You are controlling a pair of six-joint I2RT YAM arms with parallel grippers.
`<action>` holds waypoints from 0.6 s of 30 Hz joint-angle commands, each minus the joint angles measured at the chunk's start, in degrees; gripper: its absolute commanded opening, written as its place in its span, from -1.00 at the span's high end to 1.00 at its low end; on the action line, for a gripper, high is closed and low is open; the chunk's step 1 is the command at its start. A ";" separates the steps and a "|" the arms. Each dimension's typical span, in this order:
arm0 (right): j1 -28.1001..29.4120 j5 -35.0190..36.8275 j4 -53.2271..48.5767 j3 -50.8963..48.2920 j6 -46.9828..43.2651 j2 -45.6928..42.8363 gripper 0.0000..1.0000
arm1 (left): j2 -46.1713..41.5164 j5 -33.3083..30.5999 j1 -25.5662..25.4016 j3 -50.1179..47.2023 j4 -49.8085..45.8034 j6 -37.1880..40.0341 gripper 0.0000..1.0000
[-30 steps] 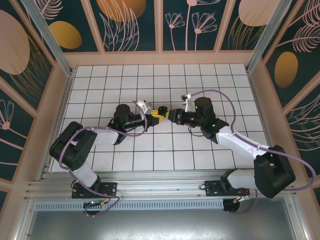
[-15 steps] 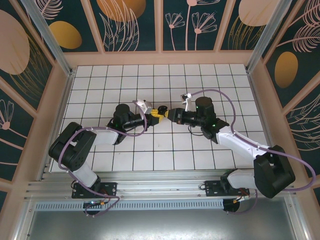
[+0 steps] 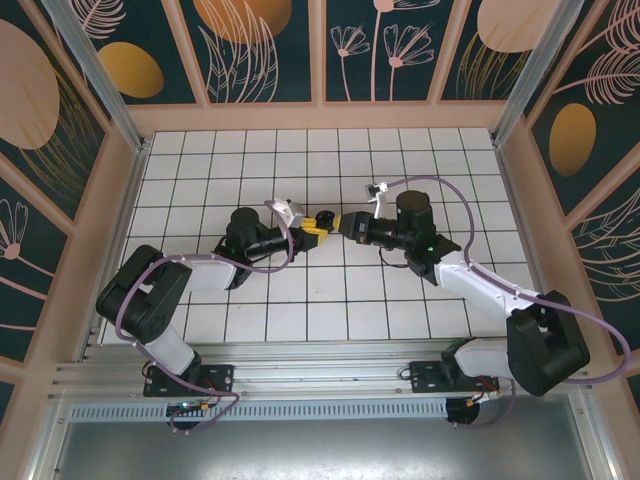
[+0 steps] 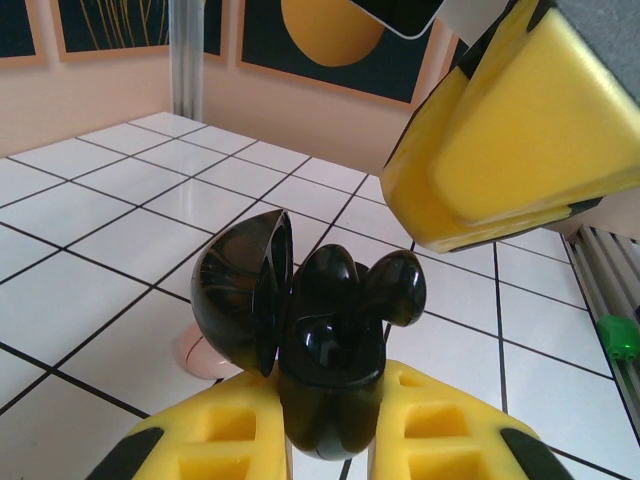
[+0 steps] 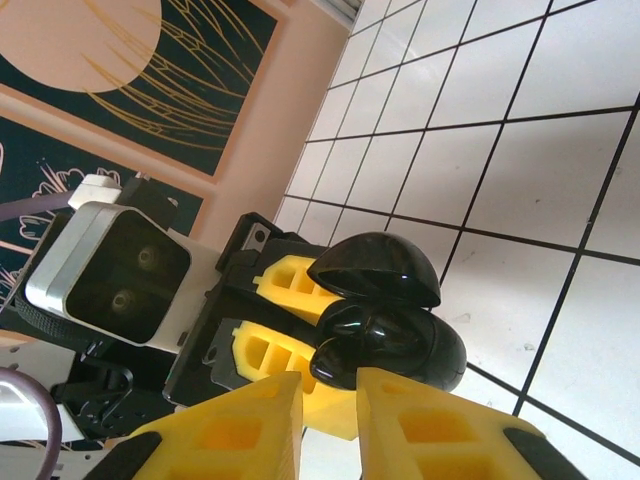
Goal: Insert the wireless bluetooth earbuds into the charging case
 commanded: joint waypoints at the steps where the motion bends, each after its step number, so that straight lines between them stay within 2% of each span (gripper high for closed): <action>1: -0.14 -1.75 2.81 0.35 0.58 0.72 0.57 | -1.30 1.39 0.10 1.01 1.40 0.13 0.85; 18: 1.00 -2.81 4.37 0.44 1.14 2.46 0.69 | -1.26 1.45 0.06 1.50 1.37 -0.12 0.86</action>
